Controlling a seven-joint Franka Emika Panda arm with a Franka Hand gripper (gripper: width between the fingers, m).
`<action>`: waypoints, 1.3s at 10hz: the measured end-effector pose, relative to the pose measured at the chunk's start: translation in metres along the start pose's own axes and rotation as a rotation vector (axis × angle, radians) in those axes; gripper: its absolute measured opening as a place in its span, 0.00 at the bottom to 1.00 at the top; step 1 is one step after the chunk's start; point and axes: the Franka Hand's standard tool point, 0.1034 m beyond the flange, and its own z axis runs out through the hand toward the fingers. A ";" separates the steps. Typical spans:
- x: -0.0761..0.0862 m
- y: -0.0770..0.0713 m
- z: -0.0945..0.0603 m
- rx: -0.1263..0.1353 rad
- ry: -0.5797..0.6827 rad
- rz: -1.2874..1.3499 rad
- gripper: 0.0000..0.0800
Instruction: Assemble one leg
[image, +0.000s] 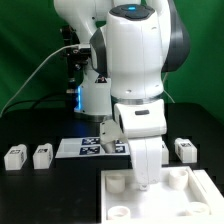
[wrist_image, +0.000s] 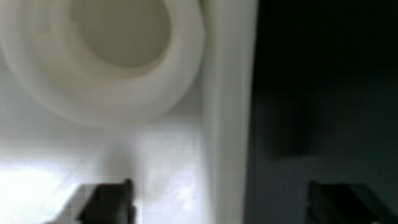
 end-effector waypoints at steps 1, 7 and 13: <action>0.000 0.000 0.000 0.000 0.000 0.000 0.64; 0.000 0.000 0.000 0.000 0.000 0.001 0.81; 0.009 -0.021 -0.034 -0.035 -0.010 0.277 0.81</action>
Offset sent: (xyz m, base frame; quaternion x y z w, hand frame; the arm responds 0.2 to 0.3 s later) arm 0.0000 0.0000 0.0000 0.0000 0.0000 0.0000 1.0000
